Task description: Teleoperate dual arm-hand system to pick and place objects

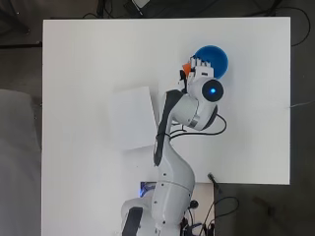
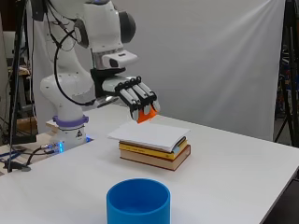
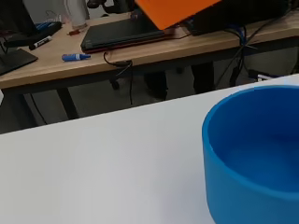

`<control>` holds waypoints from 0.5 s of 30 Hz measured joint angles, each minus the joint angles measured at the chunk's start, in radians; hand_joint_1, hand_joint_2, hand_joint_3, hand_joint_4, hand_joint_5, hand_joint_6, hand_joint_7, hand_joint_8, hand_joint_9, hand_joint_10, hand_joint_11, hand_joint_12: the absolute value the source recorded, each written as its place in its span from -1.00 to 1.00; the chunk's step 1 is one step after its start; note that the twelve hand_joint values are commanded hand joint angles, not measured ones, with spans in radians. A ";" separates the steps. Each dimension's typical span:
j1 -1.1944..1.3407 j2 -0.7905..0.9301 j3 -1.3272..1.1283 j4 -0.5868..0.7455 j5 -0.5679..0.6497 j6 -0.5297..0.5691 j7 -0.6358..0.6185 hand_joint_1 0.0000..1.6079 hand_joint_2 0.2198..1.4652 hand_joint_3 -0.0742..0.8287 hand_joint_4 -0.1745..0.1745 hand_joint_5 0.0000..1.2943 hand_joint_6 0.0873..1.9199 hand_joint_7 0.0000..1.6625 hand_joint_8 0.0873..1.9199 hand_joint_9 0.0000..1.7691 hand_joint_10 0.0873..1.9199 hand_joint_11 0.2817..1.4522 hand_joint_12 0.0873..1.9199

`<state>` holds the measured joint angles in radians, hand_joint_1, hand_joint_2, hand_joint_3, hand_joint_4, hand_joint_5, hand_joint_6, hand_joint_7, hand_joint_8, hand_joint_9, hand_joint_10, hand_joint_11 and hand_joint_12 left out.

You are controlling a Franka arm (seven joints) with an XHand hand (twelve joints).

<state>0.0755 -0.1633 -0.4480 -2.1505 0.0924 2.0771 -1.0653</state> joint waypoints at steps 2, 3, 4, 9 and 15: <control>-0.008 0.028 -0.006 0.049 -0.010 0.000 -0.007 0.58 0.68 -0.84 0.07 -0.01 -0.97 -0.16 0.55 -0.02 0.75 -0.49 0.34; -0.016 0.054 -0.009 0.077 -0.008 0.000 -0.019 0.58 0.68 -0.84 0.08 0.02 -1.00 -0.16 0.56 0.01 0.79 -0.48 0.43; -0.027 0.087 -0.012 0.111 0.003 -0.001 -0.036 0.43 0.65 -0.84 0.12 0.05 -1.00 -0.14 0.69 0.05 0.84 -0.45 0.51; -0.103 0.298 -0.016 0.296 0.087 0.007 -0.136 0.09 0.71 -0.82 0.75 0.00 0.27 -0.04 1.00 0.10 0.99 -0.41 0.67; -0.151 0.401 -0.017 0.274 0.169 0.096 -0.234 -0.04 0.81 -0.83 1.00 -0.16 0.72 -0.19 1.00 -0.09 0.99 -0.53 0.46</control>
<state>-0.0753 0.2374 -0.4654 -1.8769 0.2613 2.1733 -1.2994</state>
